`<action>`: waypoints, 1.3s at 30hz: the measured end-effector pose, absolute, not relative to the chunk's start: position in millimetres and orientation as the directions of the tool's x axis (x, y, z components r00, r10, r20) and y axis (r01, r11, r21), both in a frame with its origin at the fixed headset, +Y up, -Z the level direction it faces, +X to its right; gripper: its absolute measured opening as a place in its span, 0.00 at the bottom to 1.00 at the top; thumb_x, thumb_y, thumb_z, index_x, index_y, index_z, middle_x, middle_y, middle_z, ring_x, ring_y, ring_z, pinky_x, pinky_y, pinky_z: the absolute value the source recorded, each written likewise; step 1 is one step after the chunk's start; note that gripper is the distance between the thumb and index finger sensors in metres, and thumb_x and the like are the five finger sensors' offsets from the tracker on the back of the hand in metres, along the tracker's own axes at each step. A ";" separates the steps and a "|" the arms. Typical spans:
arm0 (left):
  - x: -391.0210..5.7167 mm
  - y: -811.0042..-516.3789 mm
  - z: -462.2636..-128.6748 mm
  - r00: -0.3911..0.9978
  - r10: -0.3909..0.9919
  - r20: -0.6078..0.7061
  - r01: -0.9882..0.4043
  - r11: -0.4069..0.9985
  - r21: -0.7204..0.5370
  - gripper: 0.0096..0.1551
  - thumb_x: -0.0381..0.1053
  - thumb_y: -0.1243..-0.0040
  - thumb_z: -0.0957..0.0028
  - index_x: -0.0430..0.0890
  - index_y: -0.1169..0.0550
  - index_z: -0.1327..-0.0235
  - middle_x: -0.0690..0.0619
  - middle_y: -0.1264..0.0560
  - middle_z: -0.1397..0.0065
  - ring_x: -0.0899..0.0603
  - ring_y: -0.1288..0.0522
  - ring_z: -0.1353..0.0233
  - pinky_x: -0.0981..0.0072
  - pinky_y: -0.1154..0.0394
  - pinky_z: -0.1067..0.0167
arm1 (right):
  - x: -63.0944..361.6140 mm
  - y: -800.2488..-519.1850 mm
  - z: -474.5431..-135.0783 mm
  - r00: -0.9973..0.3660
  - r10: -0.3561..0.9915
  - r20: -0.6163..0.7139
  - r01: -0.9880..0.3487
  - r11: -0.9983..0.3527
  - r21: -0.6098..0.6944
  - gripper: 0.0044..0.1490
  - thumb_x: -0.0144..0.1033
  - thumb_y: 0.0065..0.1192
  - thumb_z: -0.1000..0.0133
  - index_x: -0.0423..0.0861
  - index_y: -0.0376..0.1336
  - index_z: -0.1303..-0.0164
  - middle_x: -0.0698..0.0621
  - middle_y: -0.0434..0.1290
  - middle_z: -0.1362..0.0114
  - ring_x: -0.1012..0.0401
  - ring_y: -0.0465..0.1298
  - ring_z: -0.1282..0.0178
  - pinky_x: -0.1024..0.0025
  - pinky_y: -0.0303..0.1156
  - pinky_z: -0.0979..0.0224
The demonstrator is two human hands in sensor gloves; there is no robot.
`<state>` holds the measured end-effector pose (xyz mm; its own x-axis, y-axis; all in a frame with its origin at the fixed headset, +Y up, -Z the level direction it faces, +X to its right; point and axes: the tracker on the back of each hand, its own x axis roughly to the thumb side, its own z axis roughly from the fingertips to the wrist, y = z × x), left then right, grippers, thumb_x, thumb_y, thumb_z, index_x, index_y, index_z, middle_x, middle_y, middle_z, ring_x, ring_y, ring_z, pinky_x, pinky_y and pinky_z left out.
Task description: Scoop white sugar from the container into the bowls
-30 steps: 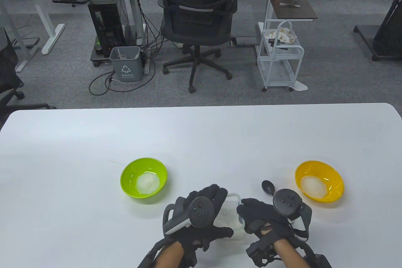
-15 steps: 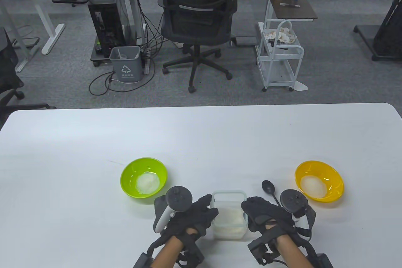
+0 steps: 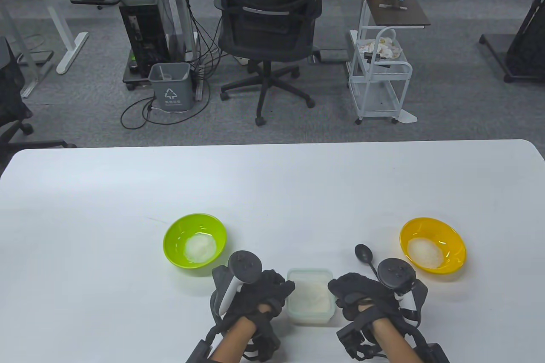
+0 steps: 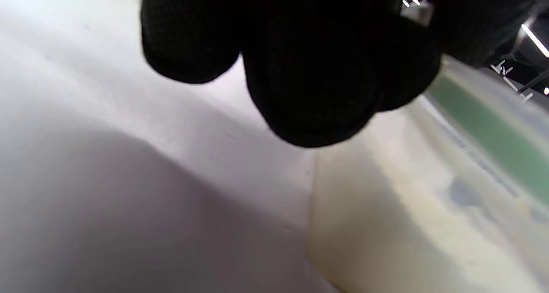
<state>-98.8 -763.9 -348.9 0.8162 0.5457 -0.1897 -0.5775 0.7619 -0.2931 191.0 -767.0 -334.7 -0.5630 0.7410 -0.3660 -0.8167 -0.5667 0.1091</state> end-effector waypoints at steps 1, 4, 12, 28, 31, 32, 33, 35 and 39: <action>-97.2 -763.0 -348.8 0.829 0.533 -0.170 -0.559 0.777 -0.289 0.31 0.71 0.36 0.60 0.59 0.20 0.46 0.74 0.13 0.59 0.62 0.09 0.65 0.63 0.14 0.53 | 189.7 -766.2 -334.5 -0.595 0.719 -0.357 -0.791 -0.603 0.105 0.26 0.53 0.72 0.51 0.51 0.72 0.47 0.50 0.84 0.58 0.63 0.84 0.75 0.60 0.79 0.49; -94.2 -760.3 -346.5 0.849 0.508 -0.147 -0.528 0.808 -0.261 0.31 0.71 0.36 0.59 0.60 0.20 0.44 0.74 0.13 0.58 0.61 0.09 0.65 0.63 0.15 0.52 | 187.0 -766.0 -333.6 -0.617 0.706 -0.347 -0.773 -0.626 0.102 0.26 0.53 0.71 0.50 0.52 0.71 0.46 0.50 0.84 0.57 0.62 0.83 0.73 0.59 0.78 0.47; -94.5 -762.0 -344.2 0.841 0.519 -0.153 -0.540 0.794 -0.279 0.30 0.70 0.36 0.60 0.60 0.20 0.45 0.72 0.13 0.58 0.59 0.09 0.64 0.60 0.16 0.52 | 184.3 -765.2 -332.4 -0.642 0.692 -0.330 -0.756 -0.644 0.118 0.26 0.53 0.70 0.50 0.52 0.70 0.45 0.48 0.83 0.55 0.61 0.83 0.72 0.58 0.77 0.46; -81.4 -756.3 -335.5 0.898 0.423 -0.117 -0.439 0.868 -0.231 0.30 0.68 0.43 0.55 0.54 0.17 0.46 0.64 0.11 0.54 0.57 0.09 0.62 0.58 0.16 0.51 | 159.9 -753.8 -322.0 -0.837 0.522 -0.162 -0.537 -0.841 0.068 0.30 0.49 0.61 0.46 0.46 0.71 0.39 0.42 0.82 0.48 0.55 0.84 0.63 0.53 0.74 0.39; -86.2 -761.9 -339.7 0.856 0.494 -0.152 -0.516 0.801 -0.304 0.30 0.67 0.44 0.54 0.53 0.19 0.45 0.65 0.12 0.53 0.58 0.09 0.62 0.59 0.16 0.51 | 166.0 -762.1 -325.2 -0.717 0.649 -0.255 -0.690 -0.714 0.120 0.30 0.47 0.60 0.46 0.43 0.69 0.38 0.40 0.80 0.47 0.54 0.83 0.62 0.52 0.73 0.38; -86.4 -762.7 -339.9 0.849 0.503 -0.160 -0.527 0.793 -0.305 0.30 0.67 0.43 0.54 0.53 0.19 0.45 0.65 0.12 0.53 0.57 0.09 0.61 0.59 0.16 0.51 | 167.2 -763.2 -325.5 -0.712 0.654 -0.254 -0.695 -0.707 0.130 0.31 0.47 0.60 0.46 0.44 0.69 0.37 0.40 0.80 0.47 0.54 0.83 0.61 0.52 0.73 0.38; -86.3 -762.9 -339.7 0.850 0.503 -0.159 -0.527 0.793 -0.307 0.30 0.67 0.44 0.54 0.53 0.19 0.44 0.65 0.12 0.53 0.57 0.09 0.61 0.58 0.16 0.50 | 169.8 -765.3 -325.7 -0.696 0.669 -0.261 -0.713 -0.687 0.139 0.31 0.48 0.59 0.46 0.44 0.68 0.37 0.41 0.80 0.47 0.55 0.83 0.61 0.52 0.73 0.38; -83.6 -761.4 -338.4 0.871 0.473 -0.134 -0.491 0.823 -0.286 0.30 0.67 0.45 0.54 0.53 0.19 0.44 0.65 0.12 0.53 0.57 0.09 0.61 0.59 0.17 0.50 | 169.9 -765.6 -325.8 -0.690 0.674 -0.264 -0.718 -0.682 0.136 0.31 0.47 0.59 0.46 0.44 0.68 0.37 0.41 0.80 0.46 0.55 0.83 0.61 0.52 0.73 0.38; -80.8 -760.2 -336.6 0.893 0.438 -0.104 -0.449 0.853 -0.265 0.30 0.67 0.46 0.53 0.54 0.19 0.43 0.65 0.13 0.52 0.57 0.10 0.60 0.58 0.17 0.49 | 168.3 -763.9 -325.2 -0.728 0.645 -0.234 -0.681 -0.720 0.132 0.31 0.48 0.58 0.46 0.45 0.68 0.37 0.42 0.80 0.46 0.55 0.83 0.61 0.53 0.73 0.38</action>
<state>-80.8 -760.2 -336.6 0.8930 0.4379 -0.1037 -0.4492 0.8532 -0.2651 168.3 -763.9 -325.2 -0.7277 0.6447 -0.2340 -0.6808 -0.7204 0.1322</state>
